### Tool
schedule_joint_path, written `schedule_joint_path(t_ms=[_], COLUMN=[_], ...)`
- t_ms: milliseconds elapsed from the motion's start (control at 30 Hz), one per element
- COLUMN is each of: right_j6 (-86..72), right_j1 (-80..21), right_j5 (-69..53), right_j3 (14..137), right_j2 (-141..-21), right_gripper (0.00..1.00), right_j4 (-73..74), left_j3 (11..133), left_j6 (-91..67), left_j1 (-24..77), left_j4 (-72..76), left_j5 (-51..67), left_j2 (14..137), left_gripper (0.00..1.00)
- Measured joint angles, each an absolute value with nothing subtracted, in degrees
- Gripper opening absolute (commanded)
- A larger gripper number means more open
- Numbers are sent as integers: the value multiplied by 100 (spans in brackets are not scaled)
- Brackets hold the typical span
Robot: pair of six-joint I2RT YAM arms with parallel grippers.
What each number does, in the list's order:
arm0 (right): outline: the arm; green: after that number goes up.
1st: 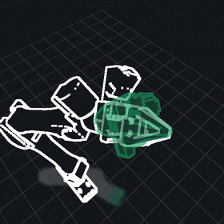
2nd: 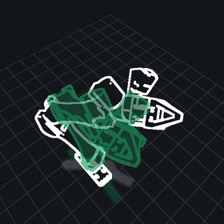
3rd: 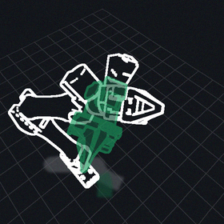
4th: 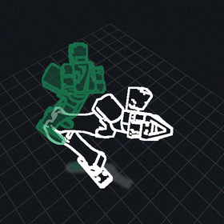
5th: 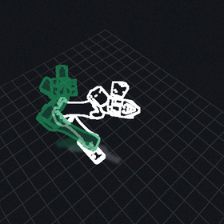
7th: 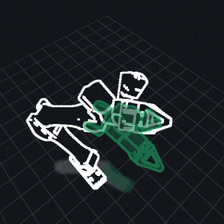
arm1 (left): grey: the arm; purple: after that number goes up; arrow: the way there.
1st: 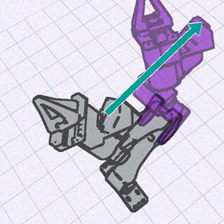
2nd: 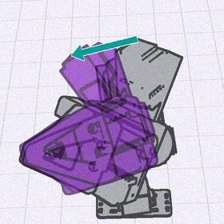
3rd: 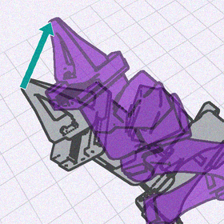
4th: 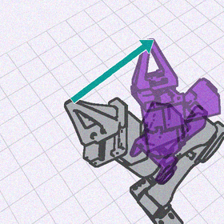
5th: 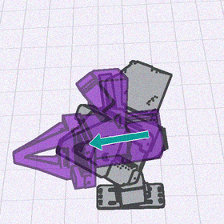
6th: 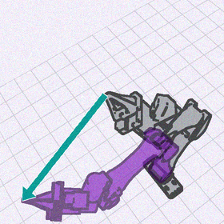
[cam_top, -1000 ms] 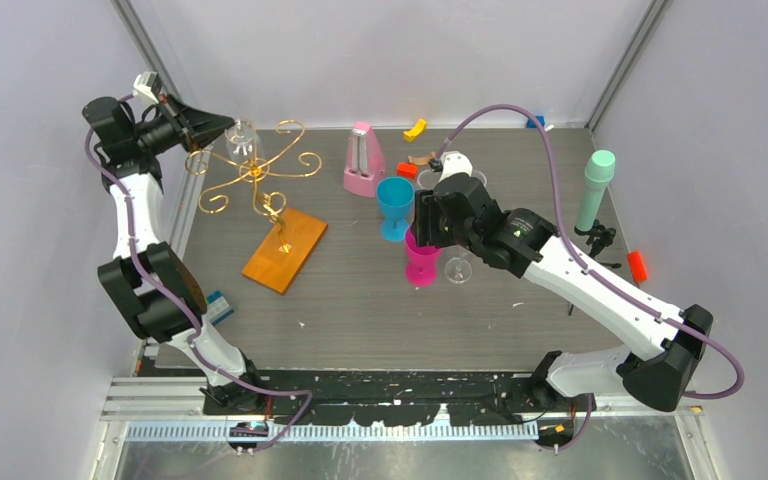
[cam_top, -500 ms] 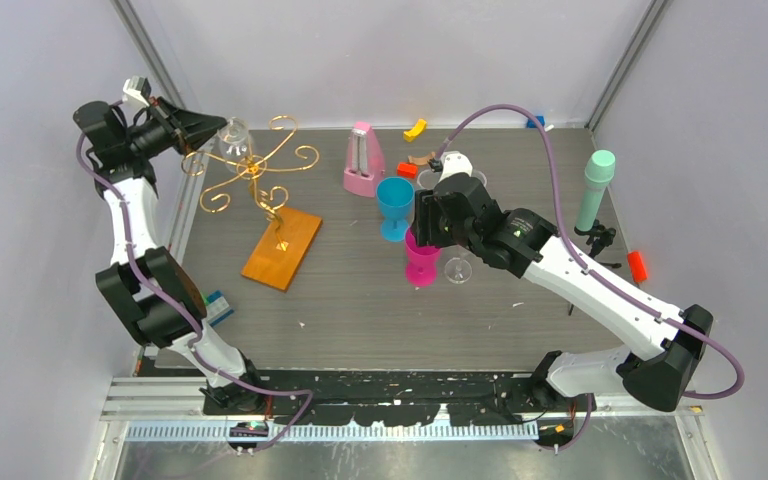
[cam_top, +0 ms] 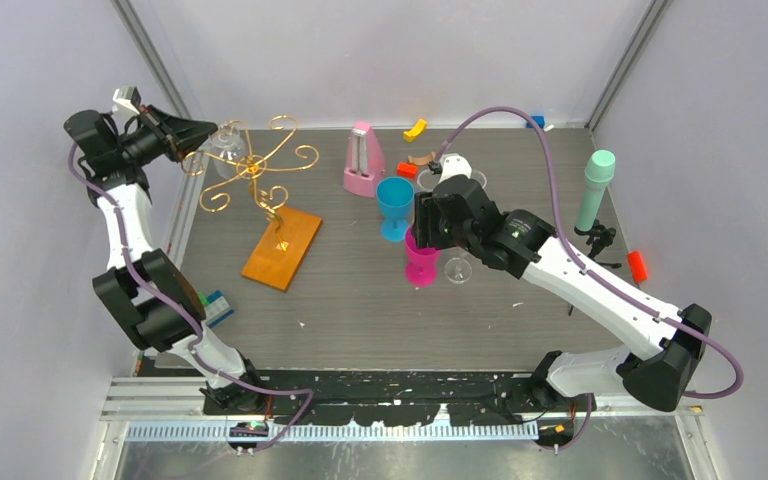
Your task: Take the wine glass off the wine glass rack
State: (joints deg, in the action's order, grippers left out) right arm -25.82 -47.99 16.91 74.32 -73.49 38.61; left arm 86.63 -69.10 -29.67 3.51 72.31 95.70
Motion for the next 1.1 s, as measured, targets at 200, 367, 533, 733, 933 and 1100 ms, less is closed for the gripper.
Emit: schedule_joint_path(t_ms=[200,367,533,733,933,1100], right_j6=[-2582,-2580,-2578,-2578,-2578,-2580], right_j1=[-4799,-4799,-4799,-4799,-4799,-4799], right_j5=[1691,1691,1691,1688,1684,1669], right_j3=[7432,7432,7432,7432,7432,7432], right_j2=[-7349,-7349,-7349,-7347,-7295,-7258], right_gripper=[54,54,54,54,54,54], right_j4=[3857,3854,3852,3852,3830,3771], left_j3=[8562,8530,8530,8576,8947,9303], left_j6=[-6919,-6967,-7039,-7242,-7467,-7710], left_j1=[-3175,-3367,-3465,-3472,-3479,-3479], left_j4=[333,292,292,270,294,325], left_j5=[7157,7024,6877,6608,6316,6160], left_j2=[9463,9338,9286,9299,9443,9491], left_gripper=[0,0,0,0,0,0])
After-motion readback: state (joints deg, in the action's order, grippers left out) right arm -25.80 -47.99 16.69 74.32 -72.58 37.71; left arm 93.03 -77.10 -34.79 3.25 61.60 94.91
